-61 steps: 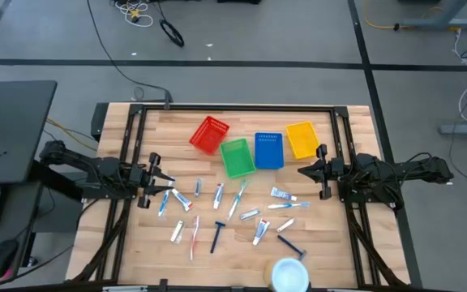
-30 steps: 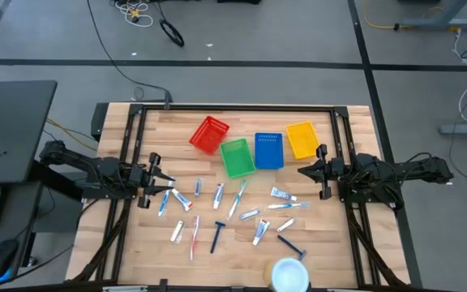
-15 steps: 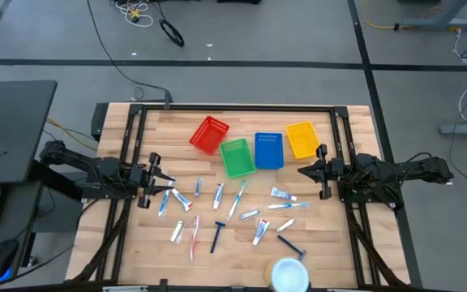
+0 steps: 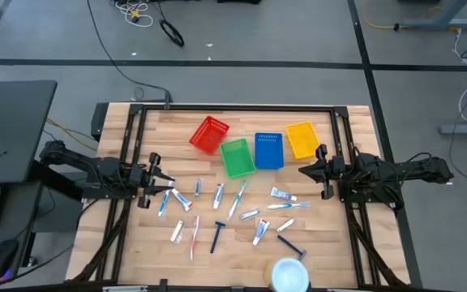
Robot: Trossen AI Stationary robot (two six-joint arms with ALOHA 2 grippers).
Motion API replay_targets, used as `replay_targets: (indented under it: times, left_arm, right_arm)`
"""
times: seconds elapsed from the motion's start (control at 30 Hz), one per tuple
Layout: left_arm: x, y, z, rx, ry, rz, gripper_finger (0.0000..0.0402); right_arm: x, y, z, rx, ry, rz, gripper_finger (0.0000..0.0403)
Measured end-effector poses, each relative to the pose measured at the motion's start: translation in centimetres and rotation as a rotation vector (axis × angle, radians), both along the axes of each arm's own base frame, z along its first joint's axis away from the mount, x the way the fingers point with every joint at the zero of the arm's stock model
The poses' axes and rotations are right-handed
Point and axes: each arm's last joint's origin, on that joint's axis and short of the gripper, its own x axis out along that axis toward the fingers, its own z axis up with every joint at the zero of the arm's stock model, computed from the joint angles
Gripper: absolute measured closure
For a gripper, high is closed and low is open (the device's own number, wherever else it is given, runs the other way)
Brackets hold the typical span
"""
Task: Pick & Place Travel size toiletries
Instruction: Put the blue toothbrush into the red bin
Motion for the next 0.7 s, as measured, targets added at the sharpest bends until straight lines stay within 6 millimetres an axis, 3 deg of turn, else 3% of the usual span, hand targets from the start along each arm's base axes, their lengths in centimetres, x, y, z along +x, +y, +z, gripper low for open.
replay_targets:
  times: [0.17, 0.33, 0.43, 0.57, 0.7]
  left_arm:
    - [0.0, 0.0, 0.0, 0.000, 0.000, 0.000, 0.0287]
    - [0.0, 0.0, 0.0, 0.000, 0.000, 0.000, 0.0287]
    - [0.0, 0.0, 0.0, 0.000, 0.000, 0.000, 0.0287]
    - [0.0, 0.0, 0.0, 0.000, 0.000, -0.001, 0.0287]
    - [0.0, 0.0, 0.0, 0.000, 0.000, -0.001, 0.0287]
  right_arm:
    - [0.0, -0.1, 0.1, -0.004, -0.013, -0.042, 0.0400]
    - [-0.2, -0.6, 0.6, 0.075, -0.068, -0.212, 0.0400]
    - [-0.4, -1.1, 0.9, 0.112, -0.103, -0.366, 0.0400]
    - [-1.0, -2.0, 1.2, 0.135, -0.123, -0.714, 0.0400]
    - [-1.1, -2.1, 1.1, 0.107, -0.092, -0.810, 0.0400]
